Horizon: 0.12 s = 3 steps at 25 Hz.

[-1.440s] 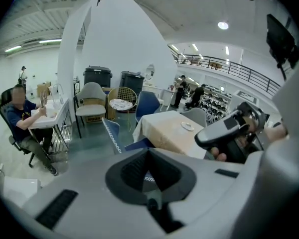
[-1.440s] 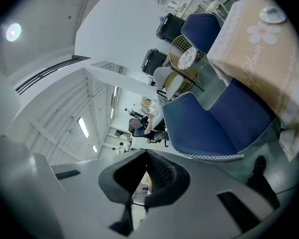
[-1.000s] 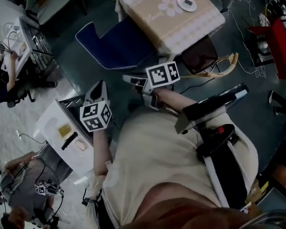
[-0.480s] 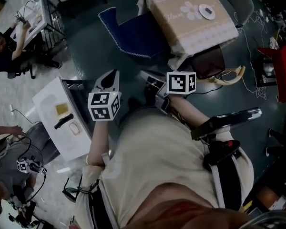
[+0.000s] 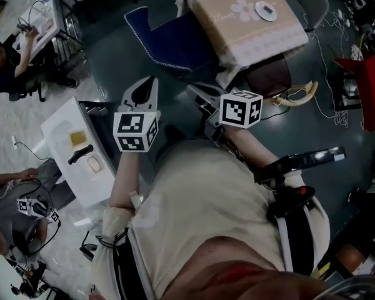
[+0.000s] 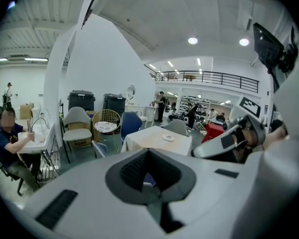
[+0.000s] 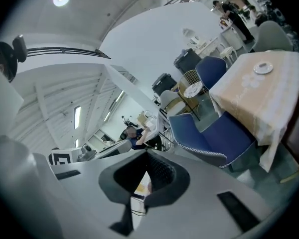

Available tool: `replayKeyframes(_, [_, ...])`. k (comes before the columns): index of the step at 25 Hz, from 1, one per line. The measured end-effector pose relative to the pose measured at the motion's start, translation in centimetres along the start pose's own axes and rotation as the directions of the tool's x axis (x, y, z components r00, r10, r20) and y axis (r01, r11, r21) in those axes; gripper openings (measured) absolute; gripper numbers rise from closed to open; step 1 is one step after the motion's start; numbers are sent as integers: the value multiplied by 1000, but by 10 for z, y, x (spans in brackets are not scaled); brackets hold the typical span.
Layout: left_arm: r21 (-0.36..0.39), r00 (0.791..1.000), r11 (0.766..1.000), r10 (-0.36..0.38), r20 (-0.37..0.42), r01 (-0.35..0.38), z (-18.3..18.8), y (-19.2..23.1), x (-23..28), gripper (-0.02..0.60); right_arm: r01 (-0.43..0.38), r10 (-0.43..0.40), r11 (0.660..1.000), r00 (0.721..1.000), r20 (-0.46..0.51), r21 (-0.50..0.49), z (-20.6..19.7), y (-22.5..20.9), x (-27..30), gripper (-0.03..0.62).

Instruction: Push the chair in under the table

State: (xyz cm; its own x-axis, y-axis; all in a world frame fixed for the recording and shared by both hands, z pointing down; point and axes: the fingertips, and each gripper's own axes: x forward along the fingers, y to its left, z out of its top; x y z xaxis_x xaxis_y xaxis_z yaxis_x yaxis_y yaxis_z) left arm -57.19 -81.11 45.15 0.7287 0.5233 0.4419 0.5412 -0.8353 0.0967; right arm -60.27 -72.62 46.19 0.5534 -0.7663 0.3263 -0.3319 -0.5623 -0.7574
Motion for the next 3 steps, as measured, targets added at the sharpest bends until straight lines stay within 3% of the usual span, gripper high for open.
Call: replayKeyframes(3, [44,999,999,-12,38,10,16,-21,7,9,16,-15,997,1000,19,-75,7,-2,-14,12])
